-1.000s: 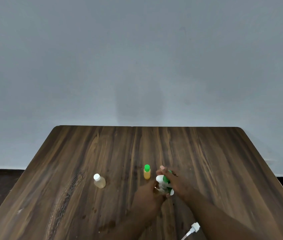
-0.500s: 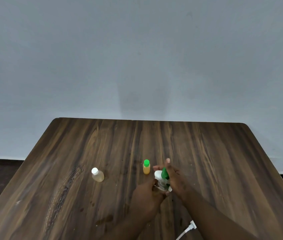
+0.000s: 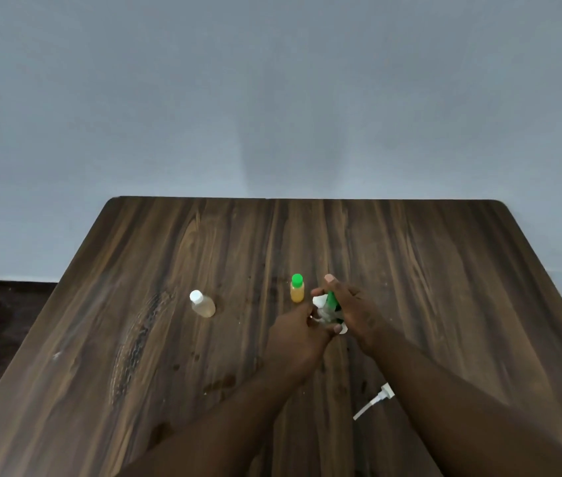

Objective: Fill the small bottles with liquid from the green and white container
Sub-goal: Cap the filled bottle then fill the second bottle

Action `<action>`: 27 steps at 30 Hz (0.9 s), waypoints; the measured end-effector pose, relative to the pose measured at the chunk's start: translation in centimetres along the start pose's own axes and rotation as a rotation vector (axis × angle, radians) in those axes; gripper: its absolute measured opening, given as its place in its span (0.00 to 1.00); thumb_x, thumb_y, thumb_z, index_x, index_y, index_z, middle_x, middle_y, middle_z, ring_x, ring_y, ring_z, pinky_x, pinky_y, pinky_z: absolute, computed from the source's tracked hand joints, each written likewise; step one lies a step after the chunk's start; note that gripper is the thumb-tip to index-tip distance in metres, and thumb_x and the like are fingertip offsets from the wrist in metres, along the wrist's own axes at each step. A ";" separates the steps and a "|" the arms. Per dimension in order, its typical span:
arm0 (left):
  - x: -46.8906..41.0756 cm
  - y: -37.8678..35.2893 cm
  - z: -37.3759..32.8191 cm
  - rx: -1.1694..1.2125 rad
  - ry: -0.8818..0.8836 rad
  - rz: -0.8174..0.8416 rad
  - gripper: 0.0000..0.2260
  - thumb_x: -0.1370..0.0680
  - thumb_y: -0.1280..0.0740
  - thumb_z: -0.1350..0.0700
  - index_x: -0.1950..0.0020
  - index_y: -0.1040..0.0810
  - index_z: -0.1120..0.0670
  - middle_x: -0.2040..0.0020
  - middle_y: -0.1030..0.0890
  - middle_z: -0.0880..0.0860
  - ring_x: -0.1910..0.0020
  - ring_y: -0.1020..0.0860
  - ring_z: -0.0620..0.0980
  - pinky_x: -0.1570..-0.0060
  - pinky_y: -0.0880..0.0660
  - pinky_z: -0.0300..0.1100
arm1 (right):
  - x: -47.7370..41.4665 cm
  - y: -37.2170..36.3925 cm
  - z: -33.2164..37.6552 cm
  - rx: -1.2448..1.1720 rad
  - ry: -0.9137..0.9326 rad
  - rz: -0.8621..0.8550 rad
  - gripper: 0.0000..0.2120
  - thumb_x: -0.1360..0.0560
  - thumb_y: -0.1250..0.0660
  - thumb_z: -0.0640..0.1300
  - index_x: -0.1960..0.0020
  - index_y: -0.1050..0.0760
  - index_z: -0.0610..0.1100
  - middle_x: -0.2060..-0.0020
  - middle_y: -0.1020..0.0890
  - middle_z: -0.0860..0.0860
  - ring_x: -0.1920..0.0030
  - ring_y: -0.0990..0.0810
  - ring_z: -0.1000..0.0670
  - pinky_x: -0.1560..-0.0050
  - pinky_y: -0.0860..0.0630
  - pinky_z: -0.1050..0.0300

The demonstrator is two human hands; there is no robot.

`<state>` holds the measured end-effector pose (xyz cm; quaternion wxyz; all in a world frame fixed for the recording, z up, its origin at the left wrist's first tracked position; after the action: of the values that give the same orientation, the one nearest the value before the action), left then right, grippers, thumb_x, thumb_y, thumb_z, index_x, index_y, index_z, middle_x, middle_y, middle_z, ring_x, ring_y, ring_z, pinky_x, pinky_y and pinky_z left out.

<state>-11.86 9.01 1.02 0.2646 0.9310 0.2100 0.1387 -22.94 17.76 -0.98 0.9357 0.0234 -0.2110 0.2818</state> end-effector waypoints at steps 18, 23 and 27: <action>-0.1 -0.4 0.4 -0.023 0.006 0.004 0.19 0.28 0.29 0.38 0.40 0.20 0.44 0.51 0.16 0.41 0.54 0.20 0.38 0.54 0.24 0.39 | -0.7 0.7 -1.4 0.000 0.021 0.003 0.26 0.21 0.39 0.58 0.50 0.18 0.34 0.56 0.16 0.34 0.68 0.19 0.46 0.75 0.26 0.60; -0.3 -0.3 0.5 -0.005 -0.007 -0.004 0.18 0.29 0.29 0.38 0.43 0.19 0.45 0.54 0.16 0.42 0.56 0.19 0.39 0.54 0.22 0.42 | -1.0 0.8 -0.6 0.068 0.078 -0.008 0.21 0.21 0.36 0.54 0.50 0.18 0.36 0.55 0.15 0.40 0.61 0.18 0.45 0.69 0.22 0.56; -0.3 -0.3 0.7 -0.024 -0.017 -0.012 0.25 0.32 0.35 0.30 0.46 0.19 0.46 0.55 0.16 0.42 0.57 0.19 0.39 0.55 0.22 0.46 | -2.1 1.5 0.6 0.255 0.159 -0.035 0.26 0.30 0.35 0.71 0.54 0.17 0.48 0.53 0.13 0.52 0.50 0.15 0.47 0.47 0.19 0.44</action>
<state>-11.98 8.84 0.27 0.2781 0.9276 0.2116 0.1318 -25.52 17.80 -1.43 0.9437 0.1234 -0.0984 0.2907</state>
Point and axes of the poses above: each hand's wrist, its own x-axis away from the middle knuckle, its own y-axis out of the back of the hand, z = x × y, the point moved 3 cm from there along -x, towards the middle knuckle
